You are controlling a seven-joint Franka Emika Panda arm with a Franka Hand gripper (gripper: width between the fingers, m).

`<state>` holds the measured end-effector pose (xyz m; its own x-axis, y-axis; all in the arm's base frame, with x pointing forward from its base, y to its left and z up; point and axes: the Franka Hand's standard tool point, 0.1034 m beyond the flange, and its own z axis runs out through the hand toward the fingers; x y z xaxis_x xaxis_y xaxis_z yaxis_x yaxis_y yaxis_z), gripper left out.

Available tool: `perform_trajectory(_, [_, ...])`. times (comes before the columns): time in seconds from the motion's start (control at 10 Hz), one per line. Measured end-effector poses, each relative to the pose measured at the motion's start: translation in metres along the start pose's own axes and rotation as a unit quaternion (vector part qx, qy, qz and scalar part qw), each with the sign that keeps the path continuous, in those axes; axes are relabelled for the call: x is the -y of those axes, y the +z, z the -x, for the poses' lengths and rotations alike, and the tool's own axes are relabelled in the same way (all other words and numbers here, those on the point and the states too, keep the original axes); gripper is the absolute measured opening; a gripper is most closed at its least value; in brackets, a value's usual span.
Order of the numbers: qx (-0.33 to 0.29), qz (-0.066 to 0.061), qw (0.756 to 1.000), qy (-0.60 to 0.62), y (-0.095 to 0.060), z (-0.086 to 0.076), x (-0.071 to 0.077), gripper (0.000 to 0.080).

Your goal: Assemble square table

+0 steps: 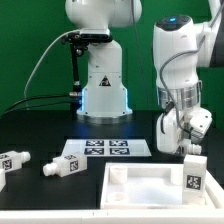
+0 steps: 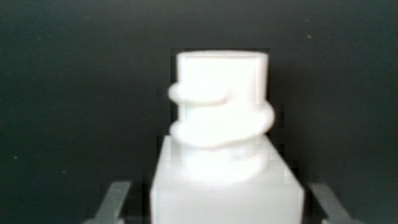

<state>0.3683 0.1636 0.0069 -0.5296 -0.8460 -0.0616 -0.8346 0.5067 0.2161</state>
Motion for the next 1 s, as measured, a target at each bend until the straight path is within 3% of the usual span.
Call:
perform_trajectory(0.1, [0.003, -0.001, 1.000, -0.022, -0.010, 0.014, 0.003, 0.0281])
perform_trajectory(0.3, [0.000, 0.017, 0.999, -0.037, -0.017, 0.028, -0.003, 0.0281])
perform_trajectory(0.8, [0.001, 0.028, 0.999, -0.043, -0.014, 0.025, -0.004, 0.0282])
perform_trajectory(1.0, [-0.006, 0.015, 0.990, -0.140, -0.023, 0.026, 0.013, 0.0282])
